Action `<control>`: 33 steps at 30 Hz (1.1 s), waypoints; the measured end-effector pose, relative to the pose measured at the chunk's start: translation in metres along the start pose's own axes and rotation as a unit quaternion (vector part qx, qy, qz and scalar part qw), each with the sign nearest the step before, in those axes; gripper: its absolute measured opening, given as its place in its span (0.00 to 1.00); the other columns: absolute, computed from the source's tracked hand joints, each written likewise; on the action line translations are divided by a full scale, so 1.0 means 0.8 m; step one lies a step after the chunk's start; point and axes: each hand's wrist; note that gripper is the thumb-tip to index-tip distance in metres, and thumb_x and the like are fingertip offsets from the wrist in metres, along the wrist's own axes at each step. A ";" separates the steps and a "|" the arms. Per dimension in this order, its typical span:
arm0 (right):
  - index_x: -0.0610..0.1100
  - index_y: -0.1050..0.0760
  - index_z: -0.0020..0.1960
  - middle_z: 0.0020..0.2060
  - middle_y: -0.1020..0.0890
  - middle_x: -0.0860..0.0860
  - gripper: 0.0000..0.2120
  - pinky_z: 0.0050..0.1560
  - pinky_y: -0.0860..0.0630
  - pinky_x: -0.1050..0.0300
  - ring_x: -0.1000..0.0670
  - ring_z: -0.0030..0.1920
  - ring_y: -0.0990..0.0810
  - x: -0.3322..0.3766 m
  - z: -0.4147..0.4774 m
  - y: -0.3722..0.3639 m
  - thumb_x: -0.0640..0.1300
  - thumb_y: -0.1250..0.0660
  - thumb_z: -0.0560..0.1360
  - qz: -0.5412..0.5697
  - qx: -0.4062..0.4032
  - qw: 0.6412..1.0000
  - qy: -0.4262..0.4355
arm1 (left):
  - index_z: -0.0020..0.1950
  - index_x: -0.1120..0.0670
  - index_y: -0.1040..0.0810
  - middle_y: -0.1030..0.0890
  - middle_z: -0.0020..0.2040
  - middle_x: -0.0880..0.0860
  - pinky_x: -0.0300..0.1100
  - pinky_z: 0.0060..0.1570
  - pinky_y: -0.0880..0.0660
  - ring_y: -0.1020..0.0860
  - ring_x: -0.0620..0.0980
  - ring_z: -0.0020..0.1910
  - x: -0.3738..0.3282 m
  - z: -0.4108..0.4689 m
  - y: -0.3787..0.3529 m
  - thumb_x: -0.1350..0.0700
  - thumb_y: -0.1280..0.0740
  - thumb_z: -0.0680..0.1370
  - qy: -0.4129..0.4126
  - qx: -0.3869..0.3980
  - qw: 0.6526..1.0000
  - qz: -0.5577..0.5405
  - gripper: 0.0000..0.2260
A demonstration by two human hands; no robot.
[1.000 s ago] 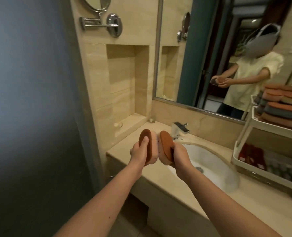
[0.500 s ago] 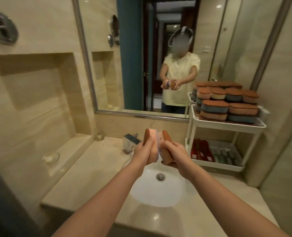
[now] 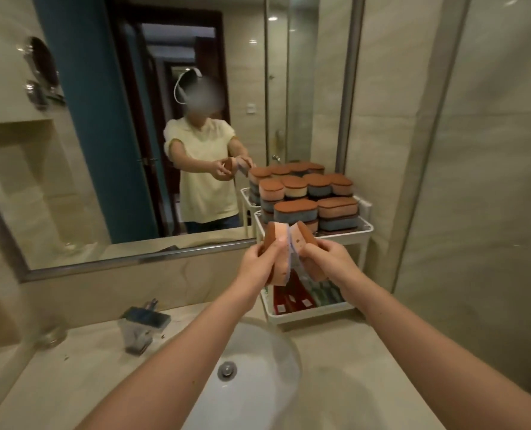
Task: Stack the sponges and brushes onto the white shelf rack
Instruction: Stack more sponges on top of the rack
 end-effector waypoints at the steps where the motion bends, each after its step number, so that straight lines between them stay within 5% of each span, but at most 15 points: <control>1: 0.49 0.24 0.60 0.50 0.20 0.51 0.18 0.44 0.23 0.54 0.50 0.50 0.22 0.003 0.008 0.012 0.51 0.30 0.72 -0.005 -0.009 1.000 0.005 | 0.66 0.50 0.29 0.20 0.54 0.49 0.39 0.38 0.24 0.21 0.46 0.49 -0.005 0.009 -0.007 0.39 0.31 0.73 -0.011 0.001 1.000 0.009 0.26; 9: 0.47 0.29 0.68 0.57 0.23 0.50 0.31 0.48 0.26 0.59 0.51 0.54 0.24 0.033 0.102 0.087 0.44 0.27 0.67 -0.107 -0.061 0.985 0.118 | 0.63 0.45 0.31 0.24 0.57 0.45 0.36 0.47 0.27 0.25 0.41 0.54 -0.048 0.089 -0.038 0.45 0.25 0.70 -0.173 0.001 0.978 0.116 0.26; 13: 0.48 0.32 0.70 0.63 0.31 0.46 0.37 0.58 0.27 0.53 0.48 0.58 0.28 0.048 0.162 0.122 0.46 0.27 0.63 -0.205 -0.084 0.962 0.158 | 0.66 0.45 0.28 0.25 0.60 0.46 0.37 0.53 0.28 0.26 0.45 0.59 -0.071 0.135 -0.053 0.47 0.25 0.69 -0.224 -0.023 0.954 0.196 0.27; 18: 0.54 0.31 0.69 0.63 0.29 0.50 0.33 0.66 0.32 0.44 0.45 0.65 0.34 0.052 0.222 0.151 0.48 0.32 0.64 -0.328 -0.089 0.918 0.202 | 0.67 0.42 0.28 0.25 0.63 0.44 0.46 0.62 0.31 0.33 0.47 0.65 -0.083 0.181 -0.061 0.45 0.30 0.68 -0.293 -0.113 0.867 0.388 0.27; 28: 0.60 0.26 0.63 0.64 0.24 0.54 0.28 0.75 0.48 0.37 0.47 0.68 0.33 0.026 0.285 0.143 0.45 0.33 0.64 -0.341 -0.017 0.910 0.234 | 0.65 0.41 0.26 0.23 0.62 0.41 0.51 0.67 0.36 0.33 0.47 0.64 -0.068 0.219 -0.085 0.42 0.37 0.67 -0.288 -0.152 0.815 0.480 0.25; 33: 0.58 0.25 0.62 0.62 0.23 0.54 0.26 0.73 0.43 0.38 0.47 0.67 0.31 0.022 0.288 0.141 0.45 0.34 0.65 -0.346 -0.022 0.899 0.266 | 0.66 0.40 0.27 0.24 0.64 0.41 0.53 0.70 0.38 0.33 0.46 0.65 -0.062 0.223 -0.083 0.39 0.40 0.68 -0.277 -0.157 0.806 0.500 0.26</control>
Point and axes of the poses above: each hand's wrist, its own z-axis towards the middle knuckle, its own y-axis out of the back of the hand, x = y × z
